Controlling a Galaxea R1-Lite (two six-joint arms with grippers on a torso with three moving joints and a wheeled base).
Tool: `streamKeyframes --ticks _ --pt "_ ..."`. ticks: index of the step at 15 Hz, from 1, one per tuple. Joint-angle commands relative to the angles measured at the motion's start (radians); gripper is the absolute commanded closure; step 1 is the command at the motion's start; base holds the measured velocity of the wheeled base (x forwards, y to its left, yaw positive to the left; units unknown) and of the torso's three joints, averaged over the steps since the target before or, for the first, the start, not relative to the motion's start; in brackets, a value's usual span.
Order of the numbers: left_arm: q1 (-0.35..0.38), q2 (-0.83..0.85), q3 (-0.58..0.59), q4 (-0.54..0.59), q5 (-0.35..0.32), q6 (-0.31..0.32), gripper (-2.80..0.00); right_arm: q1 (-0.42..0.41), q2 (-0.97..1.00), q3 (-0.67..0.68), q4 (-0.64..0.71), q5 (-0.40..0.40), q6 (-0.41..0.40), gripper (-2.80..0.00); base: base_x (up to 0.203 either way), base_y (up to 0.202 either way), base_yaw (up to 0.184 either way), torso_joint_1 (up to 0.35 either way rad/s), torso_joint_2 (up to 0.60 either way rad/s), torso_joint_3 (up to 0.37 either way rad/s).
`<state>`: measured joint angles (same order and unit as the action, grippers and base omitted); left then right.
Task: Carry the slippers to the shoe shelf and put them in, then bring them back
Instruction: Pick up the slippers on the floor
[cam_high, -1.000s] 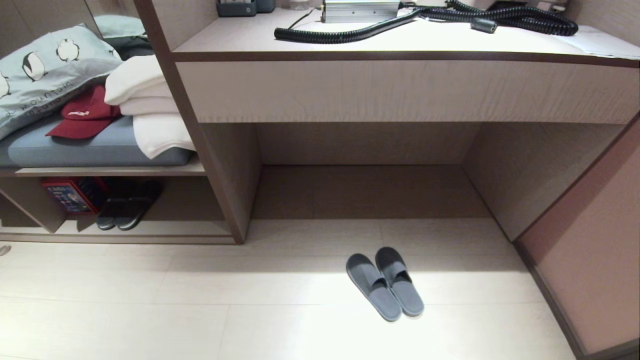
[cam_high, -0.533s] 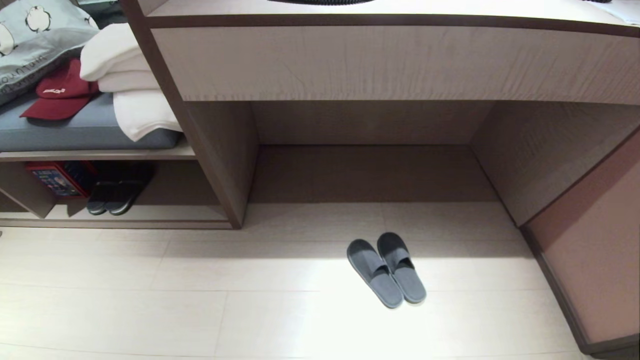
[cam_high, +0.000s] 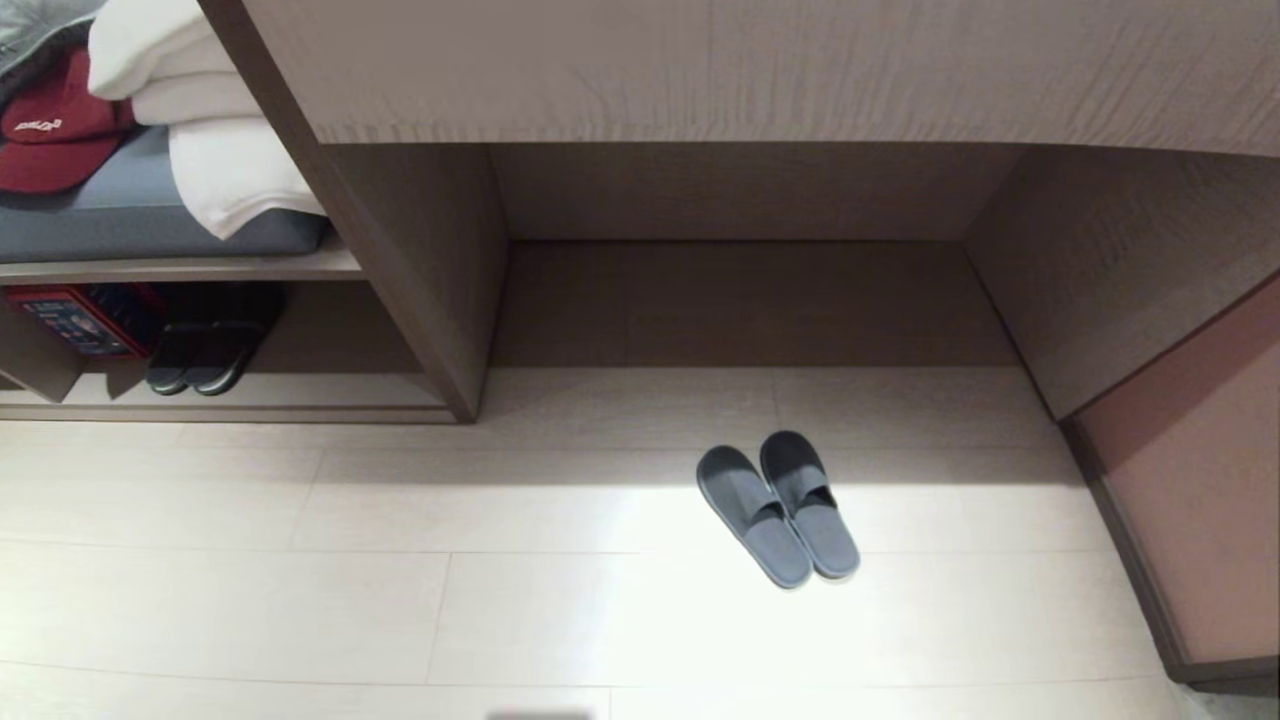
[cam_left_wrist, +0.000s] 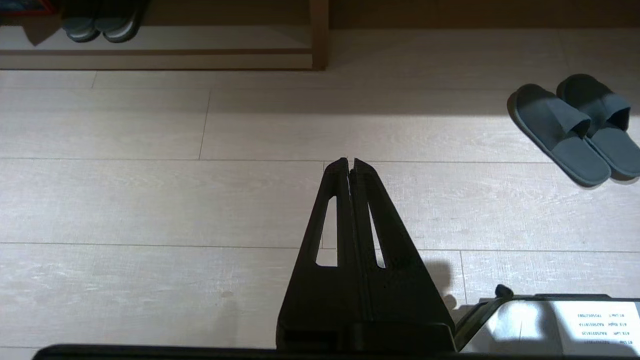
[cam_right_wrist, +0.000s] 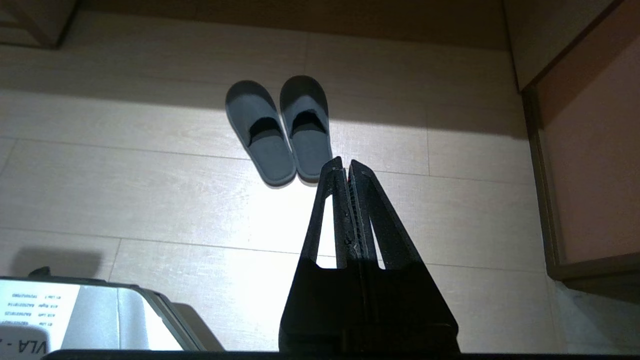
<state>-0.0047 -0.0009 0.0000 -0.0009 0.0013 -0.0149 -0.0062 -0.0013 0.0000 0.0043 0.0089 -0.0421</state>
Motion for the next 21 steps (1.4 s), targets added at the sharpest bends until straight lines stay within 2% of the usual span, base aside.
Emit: streamKeyframes --ticks 1,21 --pt "0.000 0.001 0.002 0.000 0.000 0.000 0.00 0.000 -0.002 0.000 0.000 0.000 -0.001 0.00 0.000 0.000 0.000 -0.002 0.00 -0.204" --pt "0.001 0.001 0.002 0.001 0.000 0.000 0.00 0.000 0.000 0.000 0.002 -0.001 -0.021 0.00 0.000 0.000 0.000 0.003 0.00 -0.196"
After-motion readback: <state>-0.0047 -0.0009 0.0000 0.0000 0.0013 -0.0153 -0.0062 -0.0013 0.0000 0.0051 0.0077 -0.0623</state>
